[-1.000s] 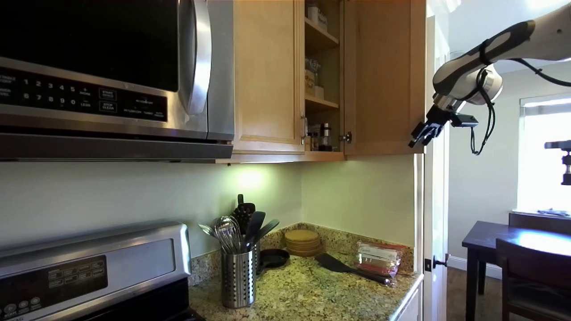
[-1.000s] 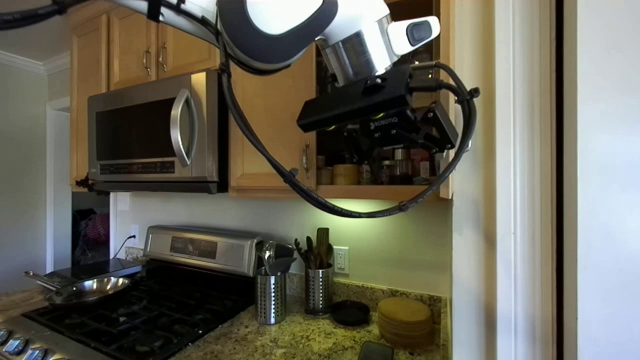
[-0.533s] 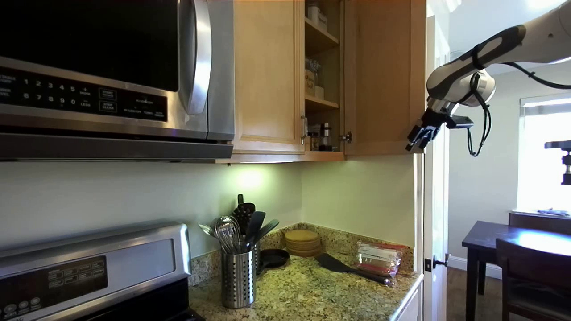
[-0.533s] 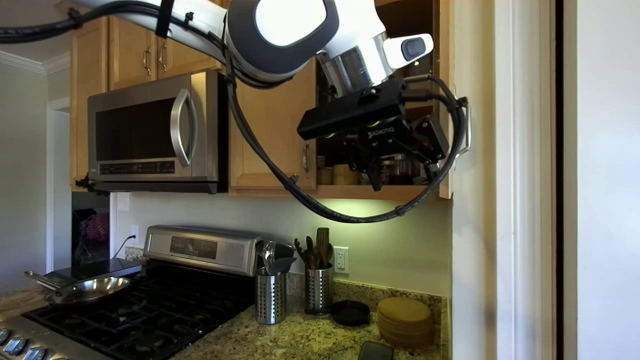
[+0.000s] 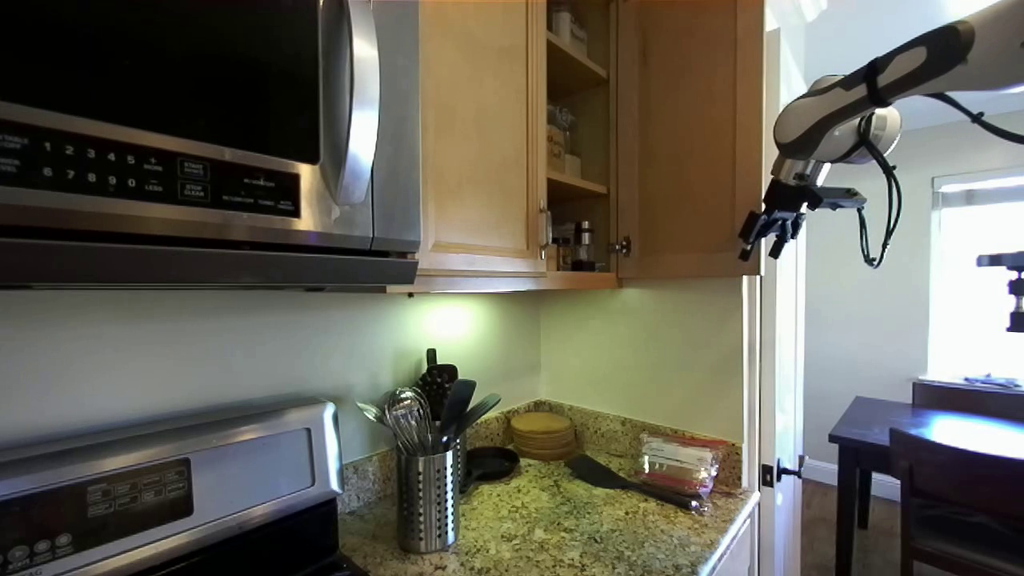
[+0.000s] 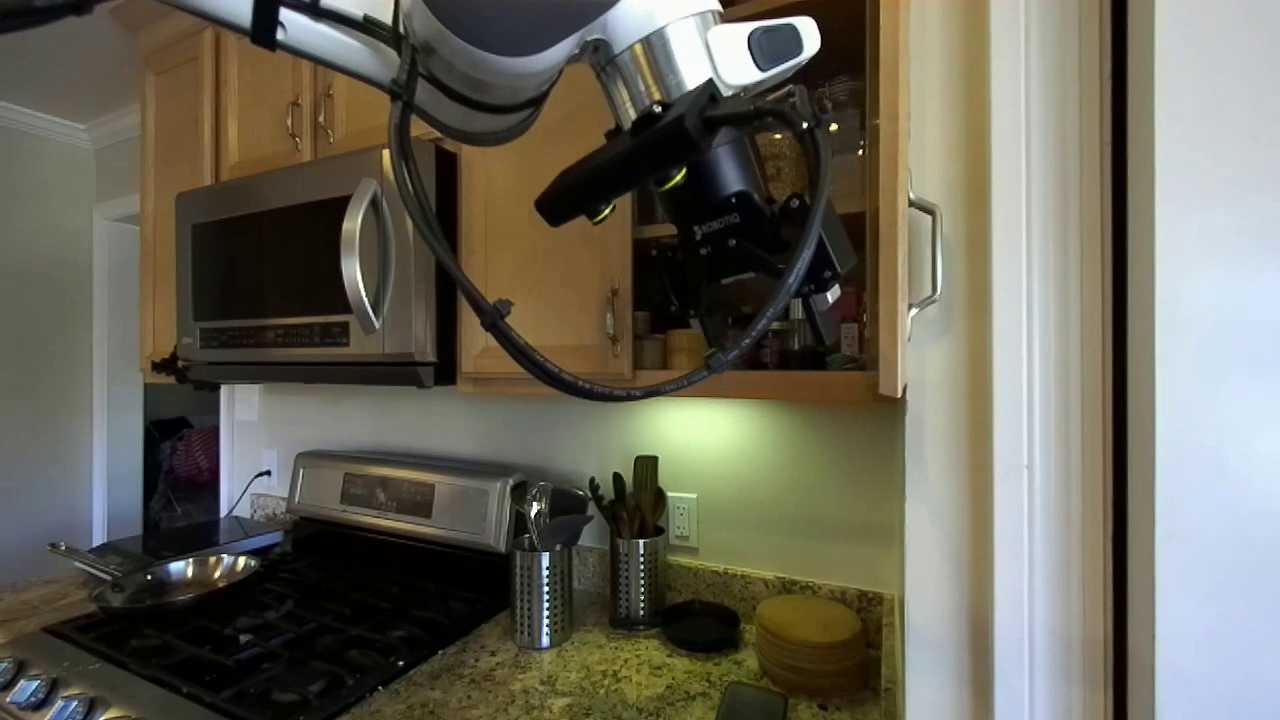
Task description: Pick up the container from the counter and place it on the bottom shelf of the open upper cabinet, close the doors of the open cabinet
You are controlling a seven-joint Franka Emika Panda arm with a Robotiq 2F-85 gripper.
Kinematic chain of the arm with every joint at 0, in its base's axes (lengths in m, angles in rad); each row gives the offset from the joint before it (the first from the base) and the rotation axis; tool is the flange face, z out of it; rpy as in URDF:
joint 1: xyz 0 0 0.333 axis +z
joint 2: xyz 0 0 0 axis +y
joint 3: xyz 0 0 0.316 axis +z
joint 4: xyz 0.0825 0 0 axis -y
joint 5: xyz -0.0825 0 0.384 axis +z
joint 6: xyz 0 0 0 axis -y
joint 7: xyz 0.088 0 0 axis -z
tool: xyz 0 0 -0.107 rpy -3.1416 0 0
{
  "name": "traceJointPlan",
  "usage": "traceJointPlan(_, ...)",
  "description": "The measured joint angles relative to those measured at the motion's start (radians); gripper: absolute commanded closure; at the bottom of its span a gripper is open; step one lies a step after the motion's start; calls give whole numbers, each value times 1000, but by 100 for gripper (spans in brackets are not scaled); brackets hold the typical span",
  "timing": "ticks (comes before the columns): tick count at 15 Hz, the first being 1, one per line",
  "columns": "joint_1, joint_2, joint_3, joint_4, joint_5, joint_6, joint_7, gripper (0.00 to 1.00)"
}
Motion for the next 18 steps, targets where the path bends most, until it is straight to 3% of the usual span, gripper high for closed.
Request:
traceJointPlan(10,-31,26,2,4,-121,-3,21,0)
traceJointPlan(18,-37,61,-52,24,-39,51,-41,0)
